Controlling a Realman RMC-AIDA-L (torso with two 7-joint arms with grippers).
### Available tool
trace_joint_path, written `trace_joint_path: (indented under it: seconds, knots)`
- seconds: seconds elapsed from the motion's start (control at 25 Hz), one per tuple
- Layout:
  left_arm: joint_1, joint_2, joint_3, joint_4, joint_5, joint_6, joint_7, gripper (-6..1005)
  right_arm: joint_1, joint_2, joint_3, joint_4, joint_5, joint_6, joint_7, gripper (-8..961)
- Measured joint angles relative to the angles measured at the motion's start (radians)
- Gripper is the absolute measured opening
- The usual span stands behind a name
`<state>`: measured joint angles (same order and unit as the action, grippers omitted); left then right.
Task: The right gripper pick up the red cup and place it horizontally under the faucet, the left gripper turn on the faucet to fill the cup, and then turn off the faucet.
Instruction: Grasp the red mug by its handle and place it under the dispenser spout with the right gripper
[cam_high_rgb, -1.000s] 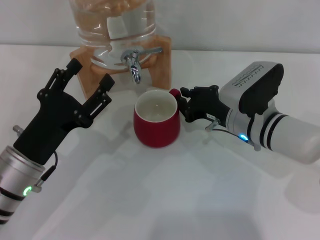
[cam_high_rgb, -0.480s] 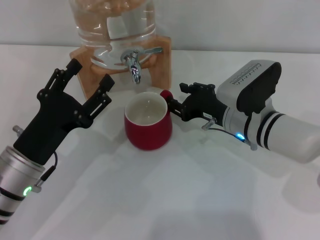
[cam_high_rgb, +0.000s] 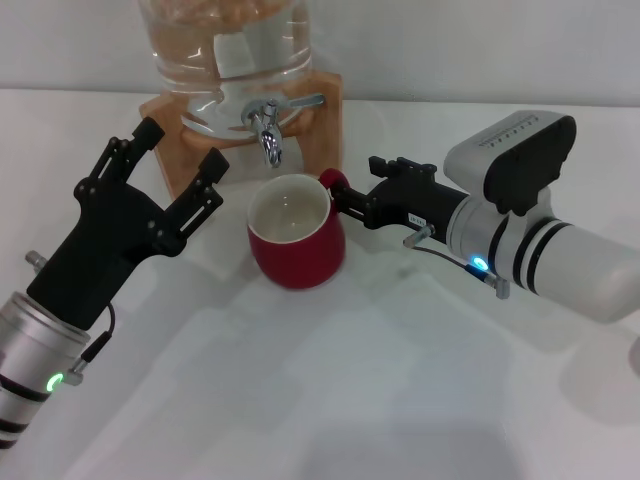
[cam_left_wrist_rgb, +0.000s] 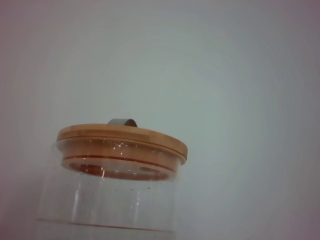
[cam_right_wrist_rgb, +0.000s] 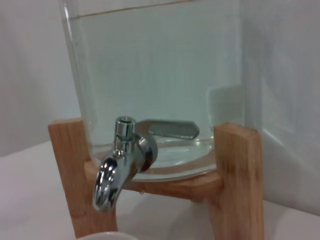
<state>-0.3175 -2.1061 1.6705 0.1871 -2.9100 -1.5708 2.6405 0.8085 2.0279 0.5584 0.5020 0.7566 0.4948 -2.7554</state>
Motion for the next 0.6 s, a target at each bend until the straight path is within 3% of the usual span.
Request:
trace_joint_path:
  seconds: [0.6]
  knots:
    - [0.0,0.0,0.0,0.0,0.0,0.0,-0.002,862,-0.006,0.0,-0.004,0.027,0.0,-0.012,0.002,645]
